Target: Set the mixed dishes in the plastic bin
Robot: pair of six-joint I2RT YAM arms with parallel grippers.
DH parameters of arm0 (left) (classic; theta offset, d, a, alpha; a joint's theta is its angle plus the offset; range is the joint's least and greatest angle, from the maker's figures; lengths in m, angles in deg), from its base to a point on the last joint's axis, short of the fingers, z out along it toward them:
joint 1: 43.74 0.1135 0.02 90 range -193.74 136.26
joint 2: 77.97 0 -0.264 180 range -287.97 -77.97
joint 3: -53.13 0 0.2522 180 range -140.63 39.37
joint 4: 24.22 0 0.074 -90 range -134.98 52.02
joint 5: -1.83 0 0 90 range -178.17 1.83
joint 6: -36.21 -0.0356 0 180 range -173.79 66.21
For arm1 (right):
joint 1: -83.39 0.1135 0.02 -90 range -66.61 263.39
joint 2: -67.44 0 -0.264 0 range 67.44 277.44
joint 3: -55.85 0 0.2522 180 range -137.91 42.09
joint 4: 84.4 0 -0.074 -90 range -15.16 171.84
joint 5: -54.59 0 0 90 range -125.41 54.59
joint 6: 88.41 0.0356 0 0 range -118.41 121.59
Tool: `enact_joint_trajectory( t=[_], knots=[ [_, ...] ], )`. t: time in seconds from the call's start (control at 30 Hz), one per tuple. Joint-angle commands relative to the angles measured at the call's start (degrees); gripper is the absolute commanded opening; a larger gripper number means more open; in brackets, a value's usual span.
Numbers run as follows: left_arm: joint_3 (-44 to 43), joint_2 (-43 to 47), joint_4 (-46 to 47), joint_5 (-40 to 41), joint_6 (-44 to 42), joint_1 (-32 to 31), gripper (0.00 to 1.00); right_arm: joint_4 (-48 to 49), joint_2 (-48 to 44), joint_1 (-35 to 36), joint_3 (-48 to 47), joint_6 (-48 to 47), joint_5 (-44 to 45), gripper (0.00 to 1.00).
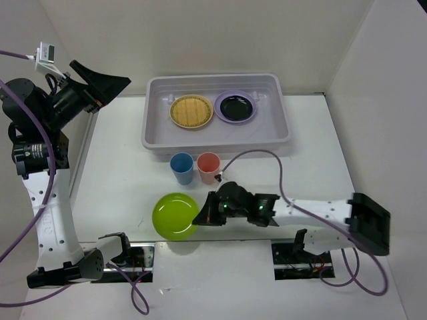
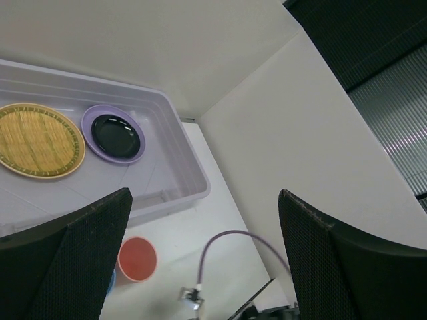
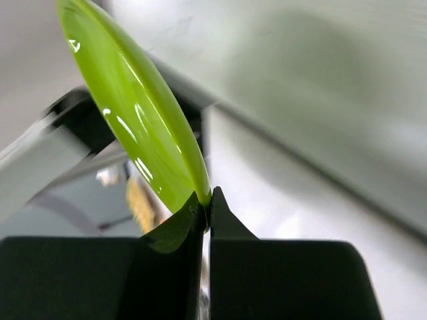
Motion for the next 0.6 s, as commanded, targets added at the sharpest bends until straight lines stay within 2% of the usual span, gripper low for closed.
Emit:
enact_joint_trajectory(
  t=[0.0, 0.07, 0.17, 0.2, 0.27, 0.3, 0.33, 0.37, 0.47, 0.57],
  knots=[
    [0.04, 0.04, 4.33, -1.13, -0.78, 0.32, 0.96, -14.19, -13.29, -1.66, -9.41, -8.1, -3.61, 0.0],
    [1.19, 0.65, 6.35, -1.13, 1.05, 0.32, 0.96, -16.15, -16.84, -3.77, -13.47, -9.85, -4.24, 0.0],
    [2.51, 0.66, 7.42, -1.66, 1.77, 0.32, 0.96, -20.2, -19.14, -13.33, -22.35, -15.03, -3.63, 0.0],
    [2.51, 0.66, 7.42, -1.66, 1.77, 0.32, 0.96, -20.2, -19.75, -20.76, -23.68, -16.18, -3.62, 0.0],
    [2.51, 1.18, 7.42, -1.66, 2.29, 0.32, 0.96, -16.79, -18.54, -30.1, -25.09, -18.28, -6.33, 0.0],
    [2.51, 1.18, 7.42, -1.66, 2.29, 0.32, 0.96, -15.03, -15.48, -34.68, -25.62, -18.3, -11.04, 0.0],
    [2.51, 1.18, 6.9, -1.66, 2.29, 0.32, 0.96, -10.75, -13.45, -42.9, -25.62, -18.3, -13.7, 0.0],
    [2.51, 1.18, 6.89, -1.66, 2.29, 0.32, 0.96, -9.4, -11.08, -46.2, -26.32, -18.3, -15.82, 0.0],
    [1.89, 1.18, 6.89, -2.28, 2.29, 0.32, 0.96, -7.28, 0.52, -52.9, -31.41, -21.18, -16.98, 0.0],
    [3.12, 1.79, 6.37, -2.8, 2.29, 0.32, 0.96, -0.64, 12.74, -55.99, -35.37, -18.32, -24.35, 0.0]
  ],
)
